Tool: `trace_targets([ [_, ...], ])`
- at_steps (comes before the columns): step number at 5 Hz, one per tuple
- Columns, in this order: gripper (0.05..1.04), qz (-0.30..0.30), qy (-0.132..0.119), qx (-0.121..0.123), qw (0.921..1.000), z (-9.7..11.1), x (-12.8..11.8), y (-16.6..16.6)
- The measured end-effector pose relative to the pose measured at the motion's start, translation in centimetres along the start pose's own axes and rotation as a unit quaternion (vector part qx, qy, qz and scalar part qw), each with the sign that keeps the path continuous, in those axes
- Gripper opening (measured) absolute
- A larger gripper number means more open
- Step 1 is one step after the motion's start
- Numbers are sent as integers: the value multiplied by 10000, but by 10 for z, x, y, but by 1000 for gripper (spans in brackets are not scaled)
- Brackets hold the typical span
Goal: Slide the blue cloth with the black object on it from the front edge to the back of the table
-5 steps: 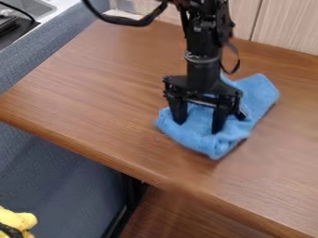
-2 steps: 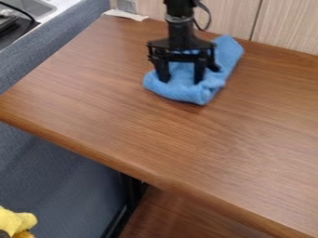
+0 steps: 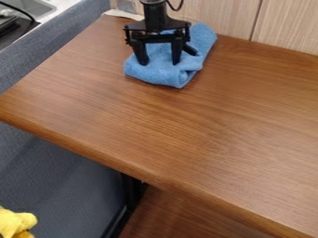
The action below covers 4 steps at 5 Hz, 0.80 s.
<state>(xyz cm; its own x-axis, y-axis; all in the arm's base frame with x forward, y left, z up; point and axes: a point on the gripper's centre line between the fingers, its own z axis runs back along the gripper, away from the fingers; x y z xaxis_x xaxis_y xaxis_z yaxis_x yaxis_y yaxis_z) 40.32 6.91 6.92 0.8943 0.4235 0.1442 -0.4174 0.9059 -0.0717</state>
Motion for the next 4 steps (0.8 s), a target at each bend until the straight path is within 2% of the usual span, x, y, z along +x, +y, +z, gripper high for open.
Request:
trace_targets([
  [2, 999, -36, 47, -136, 9999, 7, 2, -5],
  [3, 999, 35, -126, -230, 9997, 35, 2, -7],
  [4, 999, 66, -487, -360, 9981, 74, 0, -9],
])
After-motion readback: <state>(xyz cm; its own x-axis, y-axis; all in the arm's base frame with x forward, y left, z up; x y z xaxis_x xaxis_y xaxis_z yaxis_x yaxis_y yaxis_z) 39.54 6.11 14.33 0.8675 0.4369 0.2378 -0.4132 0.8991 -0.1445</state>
